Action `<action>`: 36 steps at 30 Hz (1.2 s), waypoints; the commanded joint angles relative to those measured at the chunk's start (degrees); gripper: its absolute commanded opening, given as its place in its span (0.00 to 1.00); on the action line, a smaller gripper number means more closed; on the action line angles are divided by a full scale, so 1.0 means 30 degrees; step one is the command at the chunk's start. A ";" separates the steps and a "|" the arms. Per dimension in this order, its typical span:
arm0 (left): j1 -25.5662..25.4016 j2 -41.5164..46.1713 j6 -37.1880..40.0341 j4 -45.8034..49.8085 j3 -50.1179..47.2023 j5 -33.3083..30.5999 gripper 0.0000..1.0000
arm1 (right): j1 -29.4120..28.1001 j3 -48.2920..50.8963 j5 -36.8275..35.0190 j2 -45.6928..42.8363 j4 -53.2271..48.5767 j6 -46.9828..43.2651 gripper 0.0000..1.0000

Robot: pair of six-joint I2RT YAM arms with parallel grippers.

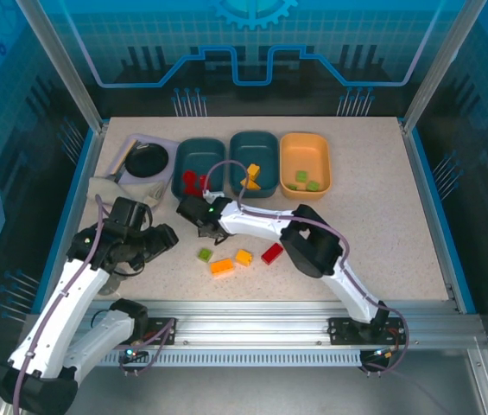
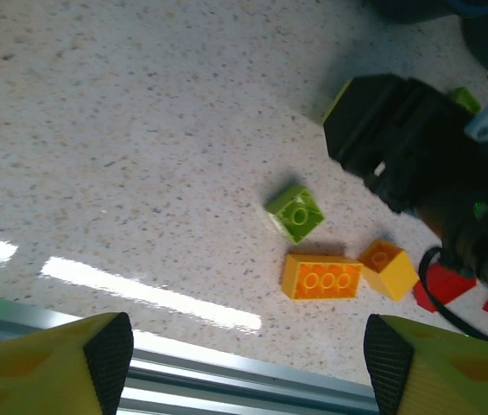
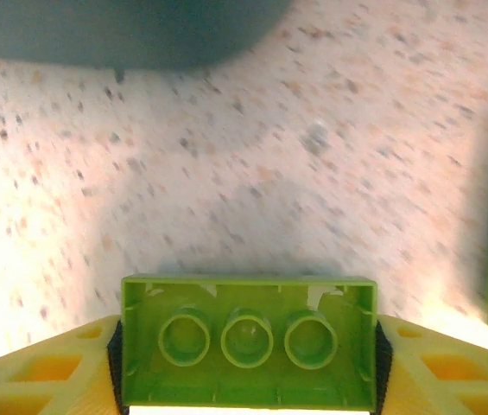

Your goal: Sort the legos into containers by color

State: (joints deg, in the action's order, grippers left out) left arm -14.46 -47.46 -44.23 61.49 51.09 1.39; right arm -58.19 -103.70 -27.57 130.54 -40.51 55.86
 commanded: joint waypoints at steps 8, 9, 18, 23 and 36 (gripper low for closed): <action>-0.2757 -0.4237 0.0284 -0.4718 0.2452 0.0941 0.75 | 0.3267 0.4552 0.0279 -0.8521 -0.0120 -0.2399 0.51; -0.3147 -0.4851 0.0270 -0.5248 0.2859 0.0916 0.75 | 0.3927 0.4752 0.0412 -0.8951 -0.0266 -0.2637 0.51; -0.4409 -1.0667 0.0467 -0.8124 0.7401 0.1034 0.75 | 1.0812 0.1257 0.4071 -0.6514 -0.2183 -0.4052 0.51; -0.4465 -1.3572 0.0832 -0.8649 1.0150 0.1337 0.75 | 1.3006 -0.3629 0.4918 -0.2350 -0.3726 -0.3728 0.51; -0.4546 -1.7192 0.1090 -0.7976 1.3526 0.2028 0.75 | 1.5017 -1.2702 0.6095 0.5489 -0.8115 -0.3255 0.70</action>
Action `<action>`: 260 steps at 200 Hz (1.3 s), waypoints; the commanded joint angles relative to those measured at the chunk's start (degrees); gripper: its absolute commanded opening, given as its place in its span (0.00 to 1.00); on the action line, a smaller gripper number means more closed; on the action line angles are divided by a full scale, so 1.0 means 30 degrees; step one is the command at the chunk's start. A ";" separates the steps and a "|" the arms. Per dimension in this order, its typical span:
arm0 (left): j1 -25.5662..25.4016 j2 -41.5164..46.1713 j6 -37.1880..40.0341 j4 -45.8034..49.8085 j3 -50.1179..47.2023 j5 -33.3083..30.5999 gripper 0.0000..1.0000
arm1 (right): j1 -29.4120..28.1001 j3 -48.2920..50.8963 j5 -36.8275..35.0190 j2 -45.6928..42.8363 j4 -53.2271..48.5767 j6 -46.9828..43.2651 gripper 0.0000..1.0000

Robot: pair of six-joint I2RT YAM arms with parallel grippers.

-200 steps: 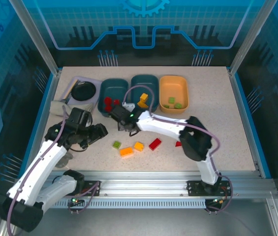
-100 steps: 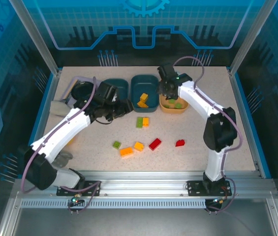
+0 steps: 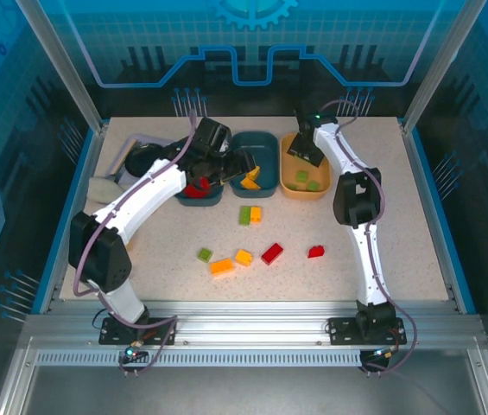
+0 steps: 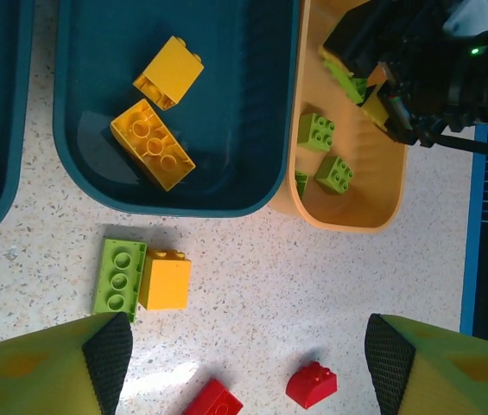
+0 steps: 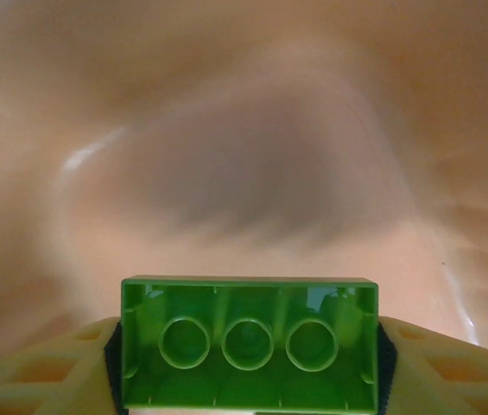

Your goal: Sort the legos into containers by color

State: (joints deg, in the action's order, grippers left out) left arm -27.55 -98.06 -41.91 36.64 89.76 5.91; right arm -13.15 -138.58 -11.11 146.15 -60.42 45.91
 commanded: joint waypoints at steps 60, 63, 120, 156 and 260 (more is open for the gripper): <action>-0.0755 -0.0188 0.0538 0.1317 -0.0453 0.0651 0.75 | -0.1329 -0.1111 -0.0606 -0.2483 -0.0748 -0.2215 0.84; -0.0815 -0.0148 0.0525 0.1335 -0.0535 0.0638 0.75 | -0.1418 -0.1031 -0.0727 -0.2800 -0.0718 -0.2282 0.84; -0.1940 0.0172 0.1206 0.1628 -0.1923 0.1462 0.73 | -0.2571 0.6912 -0.1159 -1.1141 0.2961 -0.3008 0.79; -0.4384 -0.0582 0.4696 0.2382 -0.1960 0.2564 0.70 | -0.3024 1.6226 0.1208 -1.8340 0.6273 -0.3551 0.79; -0.8820 -0.6017 0.6698 0.3950 -0.0231 -0.0691 0.78 | -0.2949 2.8590 0.7658 -3.5060 0.2412 -0.3987 0.91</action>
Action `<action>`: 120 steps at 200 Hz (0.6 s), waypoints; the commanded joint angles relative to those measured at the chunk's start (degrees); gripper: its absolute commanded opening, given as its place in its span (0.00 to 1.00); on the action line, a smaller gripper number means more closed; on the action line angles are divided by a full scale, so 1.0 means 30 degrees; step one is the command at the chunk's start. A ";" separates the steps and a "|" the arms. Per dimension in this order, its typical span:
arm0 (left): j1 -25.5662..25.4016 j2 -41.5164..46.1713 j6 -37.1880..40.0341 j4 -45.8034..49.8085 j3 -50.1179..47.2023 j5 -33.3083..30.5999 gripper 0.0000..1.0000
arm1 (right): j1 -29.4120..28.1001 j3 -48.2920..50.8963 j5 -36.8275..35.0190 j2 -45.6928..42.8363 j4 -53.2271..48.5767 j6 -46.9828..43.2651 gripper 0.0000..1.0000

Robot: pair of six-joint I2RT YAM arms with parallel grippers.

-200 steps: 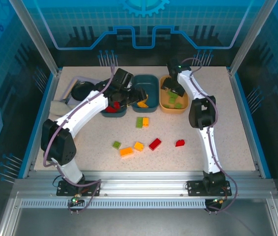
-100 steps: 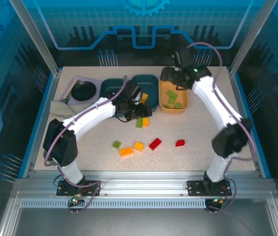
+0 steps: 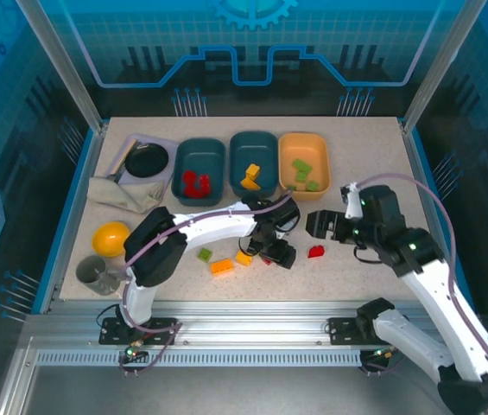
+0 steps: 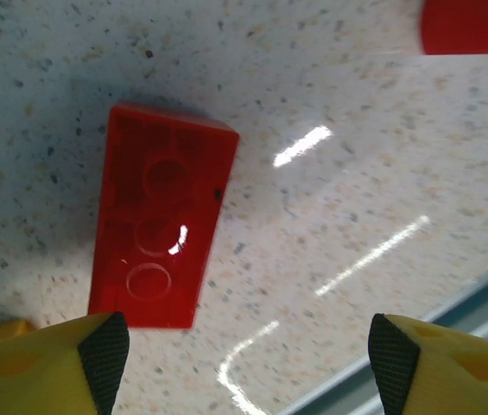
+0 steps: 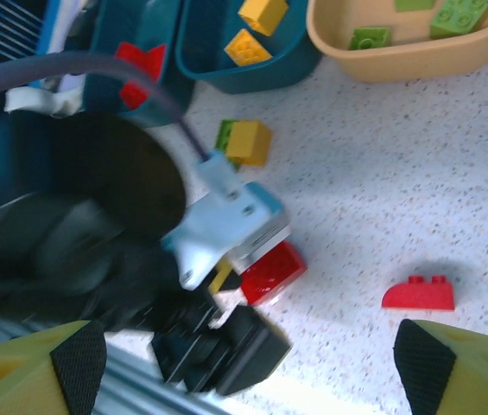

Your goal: Sort the legos into containers by color

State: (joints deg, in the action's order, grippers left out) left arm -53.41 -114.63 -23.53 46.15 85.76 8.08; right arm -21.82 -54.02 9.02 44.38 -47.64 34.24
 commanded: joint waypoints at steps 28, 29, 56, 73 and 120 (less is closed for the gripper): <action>-0.0259 -0.0812 0.0811 0.0841 0.1260 -0.2120 0.77 | 0.0477 0.0121 0.1203 -0.1230 -0.2261 -0.0623 0.91; -0.0266 -0.0828 0.0826 0.0844 0.1279 -0.2157 0.77 | 0.0507 0.0114 0.1208 -0.1215 -0.2258 -0.0642 0.91; -0.0305 -0.0962 0.1182 0.1053 0.1630 -0.2465 0.74 | 0.0641 0.0215 0.1385 -0.1025 -0.1908 -0.0792 0.91; -0.0347 -0.0766 0.1248 0.1082 0.1921 -0.2175 0.71 | 0.0821 0.0176 0.1400 -0.0936 -0.1903 -0.0895 0.91; -0.0450 -0.0388 0.1525 0.1396 0.2352 -0.4007 0.78 | 0.1410 0.0427 0.1553 -0.1368 -0.1949 -0.0866 0.91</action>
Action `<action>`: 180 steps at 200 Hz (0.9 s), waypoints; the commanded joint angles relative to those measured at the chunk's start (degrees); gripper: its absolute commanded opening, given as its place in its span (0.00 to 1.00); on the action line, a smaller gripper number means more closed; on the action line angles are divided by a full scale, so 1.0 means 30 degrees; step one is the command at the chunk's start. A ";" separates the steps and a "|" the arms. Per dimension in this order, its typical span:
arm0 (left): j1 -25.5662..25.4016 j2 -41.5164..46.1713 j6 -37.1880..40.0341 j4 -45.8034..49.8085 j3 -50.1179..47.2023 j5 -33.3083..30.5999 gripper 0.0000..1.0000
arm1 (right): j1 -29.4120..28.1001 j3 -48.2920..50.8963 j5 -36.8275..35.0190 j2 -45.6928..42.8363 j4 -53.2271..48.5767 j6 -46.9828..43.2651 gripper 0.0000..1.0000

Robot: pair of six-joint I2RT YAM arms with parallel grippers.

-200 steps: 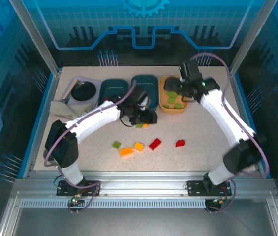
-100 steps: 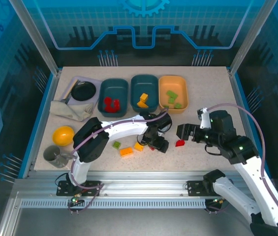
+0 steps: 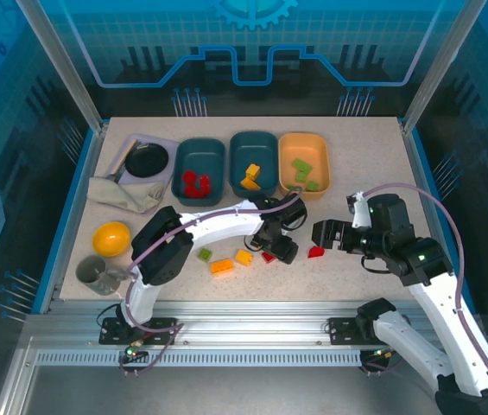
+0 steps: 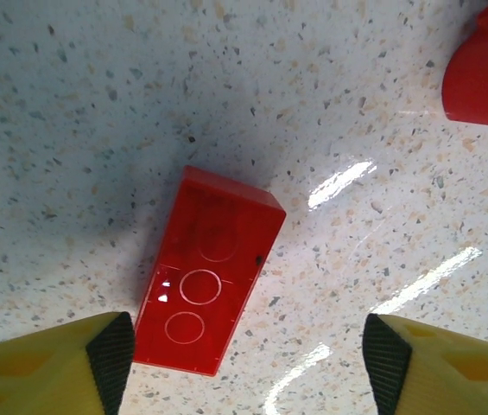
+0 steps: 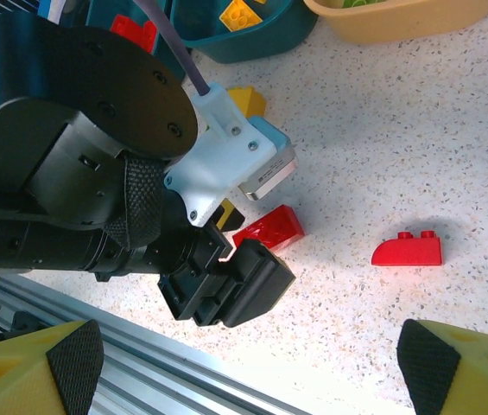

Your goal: Sort the legos into containers by color

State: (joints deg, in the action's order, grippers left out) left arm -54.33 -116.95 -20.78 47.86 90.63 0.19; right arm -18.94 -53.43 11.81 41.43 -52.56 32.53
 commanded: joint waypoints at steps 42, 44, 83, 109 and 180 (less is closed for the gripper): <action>-0.0144 -0.1564 0.2137 0.1644 0.1519 -0.0862 0.78 | 0.0963 -0.0010 0.0984 -0.0339 -0.0397 -0.0329 0.92; -0.0143 -0.1653 0.2169 0.1653 0.1533 -0.0819 0.77 | 0.0953 -0.0051 0.1024 -0.0334 -0.0410 -0.0309 0.92; -0.0147 -0.2553 0.2462 0.1518 0.1479 -0.0960 0.70 | 0.1230 -0.0294 0.1110 -0.0107 -0.0296 -0.0038 0.92; -0.0143 -0.2795 0.2366 0.1291 0.1684 -0.1003 0.52 | 0.1298 -0.0358 0.1201 0.0180 -0.0079 -0.0019 0.92; 0.1218 -0.0093 -0.0173 0.0913 0.0835 -0.1971 0.31 | 0.1373 -0.0972 0.2041 0.1592 0.0877 -0.0606 0.90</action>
State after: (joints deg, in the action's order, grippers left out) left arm -53.93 -123.61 -16.69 50.68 94.06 -4.73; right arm -15.73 -53.98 15.14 45.30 -51.72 32.45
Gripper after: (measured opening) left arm 0.344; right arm 0.908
